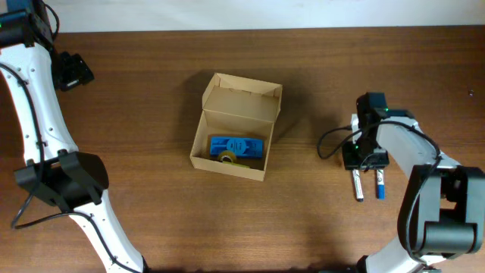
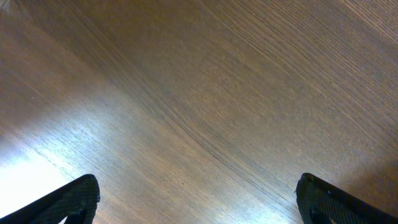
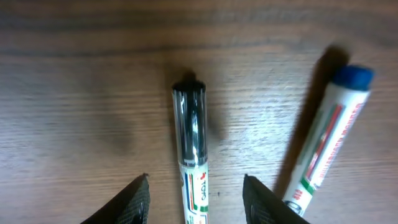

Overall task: Pack container
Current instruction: 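Lower the right gripper onto the black whiteboard marker and grasp, then carry the black marker with the right gripper over the box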

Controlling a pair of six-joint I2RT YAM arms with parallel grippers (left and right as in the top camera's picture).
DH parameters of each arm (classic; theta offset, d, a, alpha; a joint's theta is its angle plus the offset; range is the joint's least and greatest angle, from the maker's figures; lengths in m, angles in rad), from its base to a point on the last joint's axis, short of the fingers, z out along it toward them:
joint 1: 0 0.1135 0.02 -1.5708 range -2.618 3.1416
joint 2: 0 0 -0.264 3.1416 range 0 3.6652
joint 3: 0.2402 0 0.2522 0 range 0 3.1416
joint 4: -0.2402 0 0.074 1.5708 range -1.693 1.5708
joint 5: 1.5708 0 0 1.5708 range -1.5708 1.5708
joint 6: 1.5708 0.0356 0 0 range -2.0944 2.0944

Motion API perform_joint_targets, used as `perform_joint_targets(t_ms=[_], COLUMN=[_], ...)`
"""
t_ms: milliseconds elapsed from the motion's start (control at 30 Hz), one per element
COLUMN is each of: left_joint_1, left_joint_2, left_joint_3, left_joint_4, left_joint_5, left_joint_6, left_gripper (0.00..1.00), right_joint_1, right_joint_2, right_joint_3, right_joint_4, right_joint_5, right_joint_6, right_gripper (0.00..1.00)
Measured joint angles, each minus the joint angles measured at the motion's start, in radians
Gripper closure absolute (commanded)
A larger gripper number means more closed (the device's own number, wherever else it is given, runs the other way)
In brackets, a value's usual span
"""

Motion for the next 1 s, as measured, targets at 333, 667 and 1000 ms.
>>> perform_joint_targets(t_ms=[333,667,1000], left_joint_1=[0.000,0.000,0.000], left_joint_2=[0.000,0.000,0.000], left_joint_3=[0.000,0.000,0.000], left_joint_4=[0.000,0.000,0.000], left_joint_5=[0.000,0.000,0.000], left_joint_6=[0.000,0.000,0.000], left_gripper=[0.00,0.00,0.00], right_joint_1=[0.000,0.000,0.006], right_joint_2=[0.004,-0.001,0.011], right_joint_3=[-0.067,-0.072,0.285], right_joint_4=[0.095,0.131,-0.186], right_joint_5=[0.005,0.034,-0.093], right_joint_6=[0.046,0.074,0.042], right_gripper=[0.96,0.96,0.96])
